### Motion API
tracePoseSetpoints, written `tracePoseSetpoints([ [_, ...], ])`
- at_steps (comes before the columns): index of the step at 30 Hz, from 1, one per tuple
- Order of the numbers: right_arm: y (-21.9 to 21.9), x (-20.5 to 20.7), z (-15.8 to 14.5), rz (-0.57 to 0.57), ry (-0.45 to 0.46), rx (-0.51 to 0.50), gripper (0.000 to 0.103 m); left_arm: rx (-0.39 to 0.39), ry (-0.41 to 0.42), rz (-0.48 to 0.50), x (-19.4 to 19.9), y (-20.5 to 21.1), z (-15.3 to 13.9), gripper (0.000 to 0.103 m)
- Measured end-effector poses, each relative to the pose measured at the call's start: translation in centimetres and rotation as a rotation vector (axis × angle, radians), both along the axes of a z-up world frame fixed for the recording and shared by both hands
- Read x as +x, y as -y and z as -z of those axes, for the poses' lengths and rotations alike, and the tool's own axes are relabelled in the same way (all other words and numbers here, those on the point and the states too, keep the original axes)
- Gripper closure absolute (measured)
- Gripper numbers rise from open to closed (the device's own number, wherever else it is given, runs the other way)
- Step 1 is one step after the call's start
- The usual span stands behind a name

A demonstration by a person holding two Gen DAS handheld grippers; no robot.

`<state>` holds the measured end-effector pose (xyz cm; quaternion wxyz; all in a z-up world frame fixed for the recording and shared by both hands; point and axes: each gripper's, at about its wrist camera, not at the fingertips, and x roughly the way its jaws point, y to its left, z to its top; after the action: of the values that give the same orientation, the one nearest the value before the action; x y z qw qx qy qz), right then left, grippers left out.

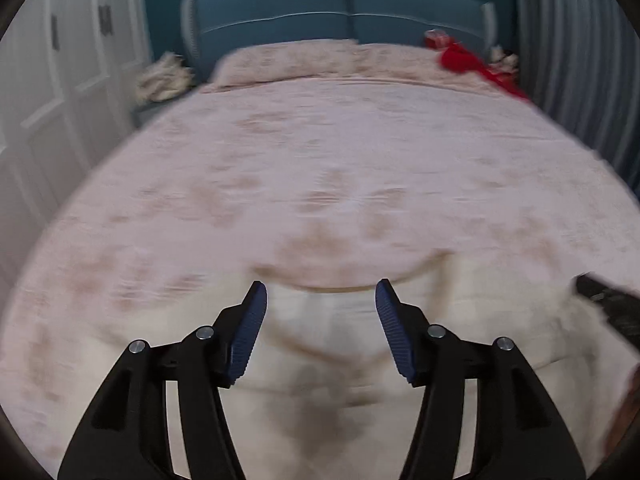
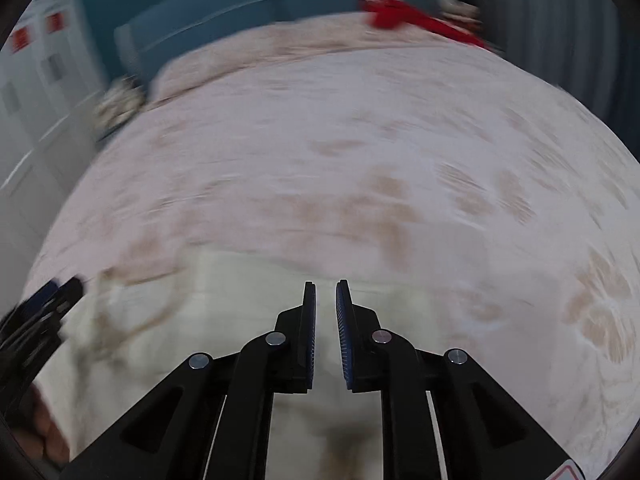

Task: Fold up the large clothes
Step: 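Lower the folded hem onto the jacket near the collar with both tools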

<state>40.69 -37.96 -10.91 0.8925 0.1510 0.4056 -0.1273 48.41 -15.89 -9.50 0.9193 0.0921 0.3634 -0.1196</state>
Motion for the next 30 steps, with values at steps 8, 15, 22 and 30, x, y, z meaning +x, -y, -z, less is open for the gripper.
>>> tracePoseSetpoints([
  [8, -9.6, 5.9, 4.9, -0.213, -0.11, -0.006, 0.092, 0.092, -0.152, -0.097, 3.2, -4.9, 6.1, 0.053],
  [15, -8.0, 6.2, 7.0, -0.175, -0.088, 0.056, 0.103, 0.108, -0.119, -0.113, 3.2, -4.5, 7.6, 0.052],
  [22, -8.0, 6.2, 7.9, -0.157, -0.058, 0.063, 0.103, 0.097, -0.09, -0.118, 2.9, -4.8, 8.1, 0.051],
  [30, -9.0, 6.2, 7.9, -0.156, -0.056, -0.018, 0.103, 0.114, -0.063, -0.124, 2.7, -4.6, 8.5, 0.051],
])
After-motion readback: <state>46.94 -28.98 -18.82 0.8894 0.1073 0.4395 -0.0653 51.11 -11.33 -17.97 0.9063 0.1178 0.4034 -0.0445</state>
